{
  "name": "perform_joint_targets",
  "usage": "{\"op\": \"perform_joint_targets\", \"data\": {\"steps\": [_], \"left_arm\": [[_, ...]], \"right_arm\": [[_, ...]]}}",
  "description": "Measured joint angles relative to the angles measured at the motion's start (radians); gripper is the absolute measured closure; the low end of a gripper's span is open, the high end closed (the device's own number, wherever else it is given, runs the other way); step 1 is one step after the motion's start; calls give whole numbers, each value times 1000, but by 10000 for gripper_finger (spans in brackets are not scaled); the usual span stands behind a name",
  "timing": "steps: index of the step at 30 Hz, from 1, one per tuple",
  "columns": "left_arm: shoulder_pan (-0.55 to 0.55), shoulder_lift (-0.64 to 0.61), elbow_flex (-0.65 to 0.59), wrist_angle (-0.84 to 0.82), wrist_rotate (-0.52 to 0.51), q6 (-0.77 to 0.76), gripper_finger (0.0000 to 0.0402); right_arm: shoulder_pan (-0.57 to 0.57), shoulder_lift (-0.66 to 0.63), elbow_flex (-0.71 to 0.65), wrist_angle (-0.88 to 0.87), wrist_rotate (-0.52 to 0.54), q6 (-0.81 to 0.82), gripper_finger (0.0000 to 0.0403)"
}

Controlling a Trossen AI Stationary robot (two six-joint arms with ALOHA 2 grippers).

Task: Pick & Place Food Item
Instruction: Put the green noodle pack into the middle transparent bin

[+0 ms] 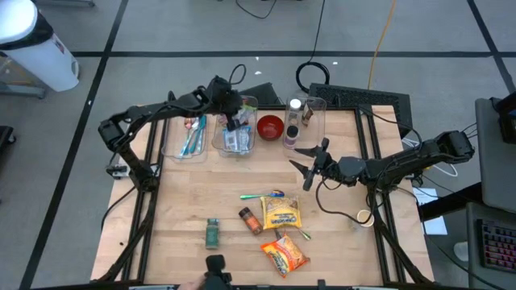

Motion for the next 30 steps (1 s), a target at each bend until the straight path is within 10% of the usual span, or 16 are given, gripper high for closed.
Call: {"op": "perform_joint_targets", "data": {"steps": [30], "left_arm": [[31, 0, 0, 56, -109, -82, 148]], "right_arm": [[0, 1, 0, -11, 0, 3, 214]]}}
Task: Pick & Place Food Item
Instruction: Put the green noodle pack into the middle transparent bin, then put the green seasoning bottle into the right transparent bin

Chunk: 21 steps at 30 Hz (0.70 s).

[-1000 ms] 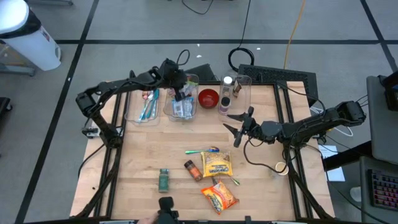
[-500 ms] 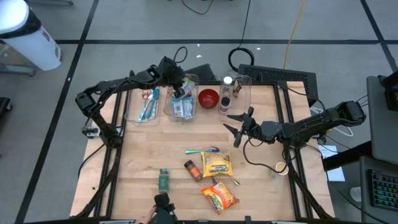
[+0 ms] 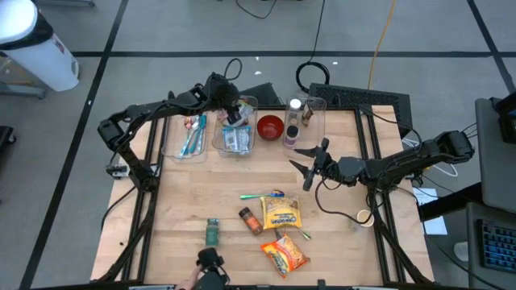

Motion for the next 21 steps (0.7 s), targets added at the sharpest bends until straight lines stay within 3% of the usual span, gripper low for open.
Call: {"op": "perform_joint_targets", "data": {"steps": [21], "left_arm": [[0, -10, 0, 58, -210, 5, 147]], "right_arm": [[0, 0, 0, -6, 0, 0, 218]]}}
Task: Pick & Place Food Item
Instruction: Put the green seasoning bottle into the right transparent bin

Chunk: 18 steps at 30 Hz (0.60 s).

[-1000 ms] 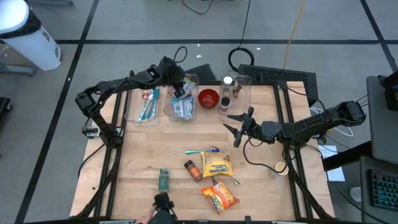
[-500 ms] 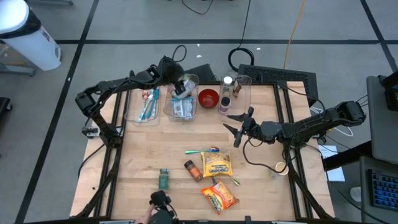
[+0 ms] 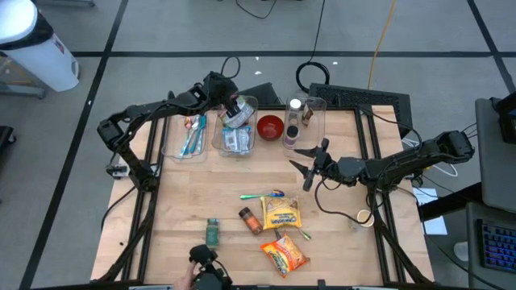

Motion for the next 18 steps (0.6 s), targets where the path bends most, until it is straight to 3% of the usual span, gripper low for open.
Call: {"op": "perform_joint_targets", "data": {"steps": [6, 9, 11, 18], "left_arm": [[-19, -89, 0, 18, -20, 4, 146], [-33, -168, 0, 16, 26, -32, 147], [-37, -229, 0, 13, 100, -77, 147], [-38, -410, 0, -18, 513, -183, 147]], "right_arm": [[0, 0, 0, -4, 0, 0, 218], [0, 0, 0, -4, 2, -5, 218], [0, 0, 0, -4, 2, -5, 218], [-1, 27, 0, -2, 3, -1, 218]]}}
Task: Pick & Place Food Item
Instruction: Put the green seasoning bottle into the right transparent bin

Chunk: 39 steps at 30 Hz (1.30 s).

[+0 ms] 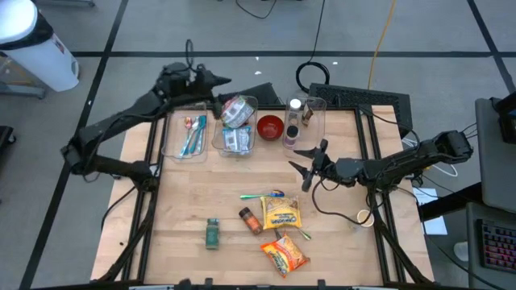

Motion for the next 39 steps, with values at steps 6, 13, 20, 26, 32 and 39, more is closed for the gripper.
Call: {"op": "perform_joint_targets", "data": {"steps": [6, 13, 20, 26, 32, 39], "left_arm": [[0, -101, -22, -95, 95, 15, 147], [1, -230, -261, 36, 172, -6, 147], [1, -359, -597, 437, 338, -95, 147], [-4, -415, -813, 831, 376, -203, 147], [-4, -414, -847, 948, 383, -285, 147], [-40, -413, -844, 949, 383, -357, 147]], "right_arm": [[-4, 77, 0, 58, 0, -1, 218], [-48, 189, 0, 222, 0, -6, 218], [-75, 285, 0, 355, -3, -7, 218], [-93, 345, 0, 436, -3, -7, 218], [-98, 365, 0, 439, -3, 12, 218], [-96, 364, 0, 436, -51, 94, 218]]}}
